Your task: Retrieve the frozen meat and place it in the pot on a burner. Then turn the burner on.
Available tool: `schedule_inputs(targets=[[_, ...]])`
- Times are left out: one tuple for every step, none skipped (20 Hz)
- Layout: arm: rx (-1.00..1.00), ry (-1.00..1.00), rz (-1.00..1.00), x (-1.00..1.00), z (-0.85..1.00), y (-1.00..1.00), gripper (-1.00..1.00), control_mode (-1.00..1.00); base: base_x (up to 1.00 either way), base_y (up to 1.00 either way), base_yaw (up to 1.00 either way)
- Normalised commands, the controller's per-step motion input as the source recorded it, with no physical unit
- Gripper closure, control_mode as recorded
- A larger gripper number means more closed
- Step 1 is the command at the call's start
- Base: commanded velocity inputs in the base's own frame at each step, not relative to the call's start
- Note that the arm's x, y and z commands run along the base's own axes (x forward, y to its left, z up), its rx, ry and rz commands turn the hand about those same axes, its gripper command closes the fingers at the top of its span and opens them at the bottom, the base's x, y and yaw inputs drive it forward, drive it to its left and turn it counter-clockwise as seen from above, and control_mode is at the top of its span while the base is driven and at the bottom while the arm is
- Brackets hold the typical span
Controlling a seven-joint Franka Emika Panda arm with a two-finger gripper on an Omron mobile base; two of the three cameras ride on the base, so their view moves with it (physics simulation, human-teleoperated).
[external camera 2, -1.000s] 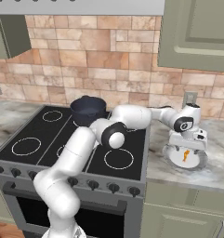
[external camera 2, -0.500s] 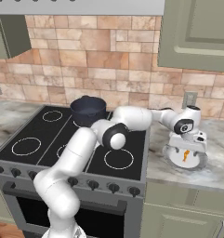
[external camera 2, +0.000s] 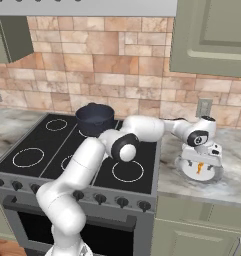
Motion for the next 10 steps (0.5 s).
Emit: schedule_inputs(targets=[[0.01, 0.0, 0.0, 0.0, -0.09, 0.0, -1.0, -1.0, 0.0, 0.0, 0.0], [0.01, 0.0, 0.0, 0.0, -0.11, 0.0, -1.0, -1.0, 0.0, 0.0, 0.0], [0.01, 0.0, 0.0, 0.0, -0.11, 0.0, -1.0, -1.0, 0.0, 0.0, 0.0], [0.01, 0.0, 0.0, 0.0, -0.1, 0.0, -1.0, -1.0, 0.0, 0.0, 0.0], [0.01, 0.0, 0.0, 0.0, -0.09, 0.0, -1.0, -1.0, 0.0, 0.0, 0.0], [0.01, 0.0, 0.0, 0.0, -0.08, 0.0, -1.0, -1.0, 0.0, 0.0, 0.0], [0.01, 0.0, 0.0, 0.0, -0.08, 0.0, 1.0, -1.0, 0.0, 0.0, 0.0], [0.01, 0.0, 0.0, 0.0, -0.09, 0.0, 1.0, -1.0, 0.0, 0.0, 0.0], [0.01, 0.0, 0.0, 0.0, -0.09, 0.0, 1.0, -1.0, 0.0, 0.0, 0.0], [0.0, 0.0, 0.0, 0.0, -0.06, 0.0, 1.0, -1.0, 0.0, 0.0, 0.0]])
